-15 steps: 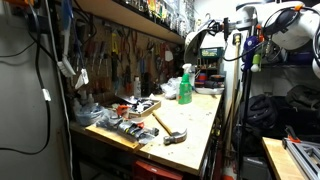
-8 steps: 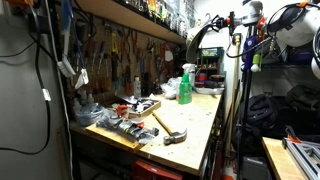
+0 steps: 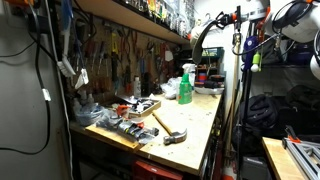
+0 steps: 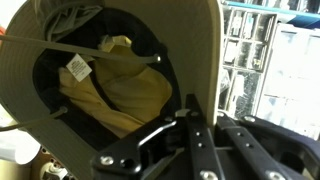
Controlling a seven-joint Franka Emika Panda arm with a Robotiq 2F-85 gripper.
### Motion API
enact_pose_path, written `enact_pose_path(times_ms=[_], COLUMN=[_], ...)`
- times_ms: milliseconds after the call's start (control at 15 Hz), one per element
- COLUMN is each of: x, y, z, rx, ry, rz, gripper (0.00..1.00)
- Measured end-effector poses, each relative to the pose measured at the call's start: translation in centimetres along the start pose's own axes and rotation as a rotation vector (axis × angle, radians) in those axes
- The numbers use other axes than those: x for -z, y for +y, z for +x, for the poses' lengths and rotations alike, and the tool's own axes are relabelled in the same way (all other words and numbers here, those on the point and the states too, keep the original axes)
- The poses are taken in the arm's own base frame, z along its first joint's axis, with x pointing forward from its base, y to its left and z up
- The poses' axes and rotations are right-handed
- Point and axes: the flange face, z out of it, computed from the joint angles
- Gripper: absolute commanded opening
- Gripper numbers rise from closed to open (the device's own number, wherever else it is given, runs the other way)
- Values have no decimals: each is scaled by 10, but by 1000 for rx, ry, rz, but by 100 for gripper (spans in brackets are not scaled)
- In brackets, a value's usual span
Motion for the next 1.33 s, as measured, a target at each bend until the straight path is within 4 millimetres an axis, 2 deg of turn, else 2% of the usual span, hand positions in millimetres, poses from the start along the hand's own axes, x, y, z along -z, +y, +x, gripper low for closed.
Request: enact_pose_path(times_ms=[533, 800, 1133, 1333], x=[-7, -13, -5, -3], y=[0, -6, -22, -31], z=[-4, -24, -48, -69], rx=[1, 41, 162, 203], ry=[-38, -186, -337, -480], rz=[-4, -17, 43, 107], gripper=[1, 1, 1, 1])
